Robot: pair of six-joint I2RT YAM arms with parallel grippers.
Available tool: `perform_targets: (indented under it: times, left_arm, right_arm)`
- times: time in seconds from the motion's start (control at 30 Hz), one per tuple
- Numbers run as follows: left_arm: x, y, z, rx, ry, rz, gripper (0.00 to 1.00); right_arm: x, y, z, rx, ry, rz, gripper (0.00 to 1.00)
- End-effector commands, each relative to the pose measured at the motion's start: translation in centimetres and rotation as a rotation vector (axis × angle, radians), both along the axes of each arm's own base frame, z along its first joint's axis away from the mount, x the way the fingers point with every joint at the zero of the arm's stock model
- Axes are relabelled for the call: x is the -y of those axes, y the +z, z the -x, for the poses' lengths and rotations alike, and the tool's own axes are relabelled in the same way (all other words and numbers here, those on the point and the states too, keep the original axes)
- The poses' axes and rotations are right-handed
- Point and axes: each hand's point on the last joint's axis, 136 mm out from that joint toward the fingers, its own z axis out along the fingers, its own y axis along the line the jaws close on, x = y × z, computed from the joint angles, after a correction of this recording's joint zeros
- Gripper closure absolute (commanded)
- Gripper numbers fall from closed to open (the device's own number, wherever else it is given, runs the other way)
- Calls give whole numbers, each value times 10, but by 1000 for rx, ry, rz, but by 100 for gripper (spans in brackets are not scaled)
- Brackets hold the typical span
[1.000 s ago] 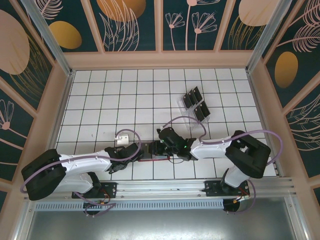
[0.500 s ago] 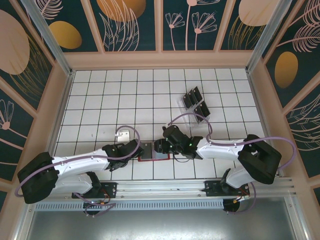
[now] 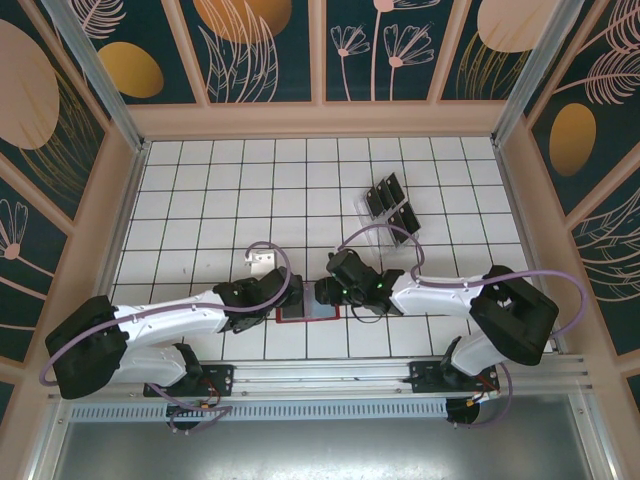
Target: Put the credit cards into the card holder
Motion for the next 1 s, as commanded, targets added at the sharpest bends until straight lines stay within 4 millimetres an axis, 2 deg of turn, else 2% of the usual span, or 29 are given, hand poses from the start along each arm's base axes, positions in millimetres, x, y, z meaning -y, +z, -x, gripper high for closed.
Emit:
perform_targets:
  times: [0.0, 0.63, 0.77, 0.97]
  left_arm:
    - [5, 1, 0, 5, -19, 13, 1]
    - [-8, -8, 11, 15, -38, 38, 1]
    - [-10, -10, 12, 15, -39, 30, 1]
    - [-13, -11, 12, 15, -28, 27, 2]
  right_arm:
    - [-2, 8, -8, 32, 5, 17, 56]
    - [-8, -11, -10, -12, -3, 44, 55]
    - [-12, -16, -5, -44, 5, 22, 55]
    - [-11, -1, -6, -24, -6, -10, 55]
